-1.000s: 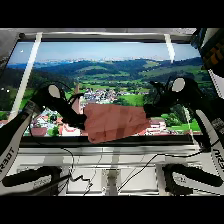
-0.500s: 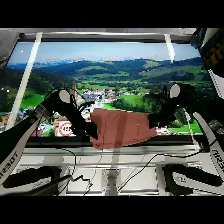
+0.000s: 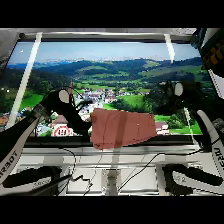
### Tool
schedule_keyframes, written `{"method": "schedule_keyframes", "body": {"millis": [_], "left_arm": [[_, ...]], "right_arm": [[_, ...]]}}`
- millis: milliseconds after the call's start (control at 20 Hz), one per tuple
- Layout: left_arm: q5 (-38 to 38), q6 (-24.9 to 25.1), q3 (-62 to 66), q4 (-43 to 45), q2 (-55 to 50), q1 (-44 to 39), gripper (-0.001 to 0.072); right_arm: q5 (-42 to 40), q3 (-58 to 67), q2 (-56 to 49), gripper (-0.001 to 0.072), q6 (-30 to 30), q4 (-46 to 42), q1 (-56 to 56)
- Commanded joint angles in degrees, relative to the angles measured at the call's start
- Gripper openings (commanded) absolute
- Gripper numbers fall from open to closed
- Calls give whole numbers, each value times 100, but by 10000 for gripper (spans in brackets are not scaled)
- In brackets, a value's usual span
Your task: Fold the clothes and pants, and hang the long-sleeved shirts on hangers.
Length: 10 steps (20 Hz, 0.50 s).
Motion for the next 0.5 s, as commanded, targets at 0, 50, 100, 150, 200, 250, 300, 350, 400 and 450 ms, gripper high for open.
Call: {"method": "schedule_keyframes", "body": {"millis": [0, 50, 100, 150, 200, 250, 300, 350, 400, 450], "left_arm": [[619, -170, 321, 894, 44, 468, 7], [684, -192, 503, 1121, 74, 619, 7], [708, -286, 728, 1405, 98, 782, 7], [717, -372, 949, 1683, 114, 935, 7], [763, -461, 1178, 1989, 142, 1091, 7], [898, -496, 1340, 2199, 195, 1222, 7], [1152, -498, 1467, 2284, 280, 1355, 7], [1539, -496, 1530, 2282, 385, 1475, 7], [1971, -496, 1534, 2280, 496, 1545, 7], [2321, -494, 1534, 2282, 584, 1574, 7]], "right_arm": [[-186, 133, 0, 14, -1246, 339, -1010], [-164, 87, 0, 14, -1674, 997, -1478], [-103, -17, 0, 14, -2133, 1985, -2024], [79, -162, 0, 14, -2601, 2988, -2533], [411, -365, 0, 14, -3139, 3923, -3005], [787, -654, 0, 15, -3589, 4603, -3438], [892, -918, 0, 16, -3689, 4725, -3689], [831, -1211, 0, 16, -3674, 4645, -3832], [691, -1572, 0, 18, -3681, 4629, -3884], [435, -1908, 0, 105, -3679, 4651, -3866]]}}
